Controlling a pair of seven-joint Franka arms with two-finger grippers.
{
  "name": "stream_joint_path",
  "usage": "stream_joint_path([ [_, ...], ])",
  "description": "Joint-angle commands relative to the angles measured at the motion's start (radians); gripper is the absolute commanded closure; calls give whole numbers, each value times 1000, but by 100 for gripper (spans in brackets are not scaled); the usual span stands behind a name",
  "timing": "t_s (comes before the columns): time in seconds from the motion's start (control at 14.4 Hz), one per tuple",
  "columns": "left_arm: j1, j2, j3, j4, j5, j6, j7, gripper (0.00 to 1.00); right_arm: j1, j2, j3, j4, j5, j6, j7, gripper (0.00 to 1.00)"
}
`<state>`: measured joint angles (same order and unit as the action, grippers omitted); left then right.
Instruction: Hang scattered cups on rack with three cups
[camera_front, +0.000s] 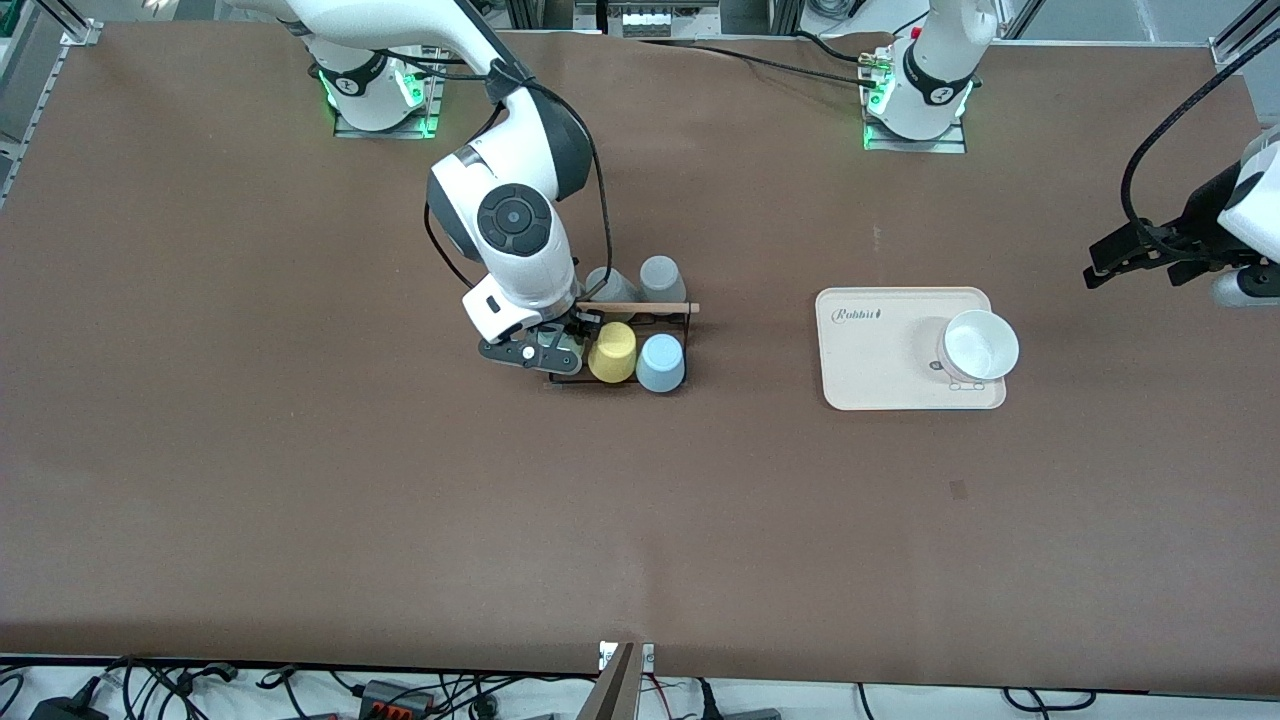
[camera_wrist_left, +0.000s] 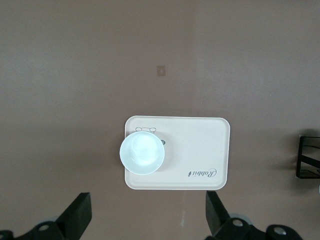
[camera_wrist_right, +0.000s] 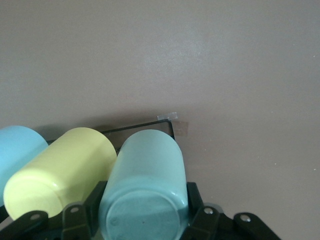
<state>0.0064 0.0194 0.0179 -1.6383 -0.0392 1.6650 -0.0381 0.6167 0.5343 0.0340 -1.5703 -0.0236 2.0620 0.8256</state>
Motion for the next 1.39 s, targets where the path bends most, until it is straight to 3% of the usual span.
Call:
stream_joint_path([
  [0.0, -2, -4, -3, 14, 10, -14, 1, 0, -2, -10, 4, -13, -7, 4, 7, 22],
  [0.07, -2, -3, -3, 14, 12, -14, 1, 0, 0, -10, 4, -13, -7, 4, 9, 11],
  [0.14, -2, -4, -3, 15, 12, -13, 1, 0, 0, -10, 4, -13, -7, 4, 9, 6],
  [0.77, -8, -4, -3, 15, 12, -8, 1, 0, -17, -60, -5, -4, -4, -23, -16, 0],
  [1.11, -11, -6, -4, 15, 12, -11, 1, 0, -130, -206, -5, -2, 5, -129, -78, 0],
  [1.32, -11, -7, -4, 15, 12, -14, 1, 0, -263, -298, -3, -2, 10, -201, -201, 0],
])
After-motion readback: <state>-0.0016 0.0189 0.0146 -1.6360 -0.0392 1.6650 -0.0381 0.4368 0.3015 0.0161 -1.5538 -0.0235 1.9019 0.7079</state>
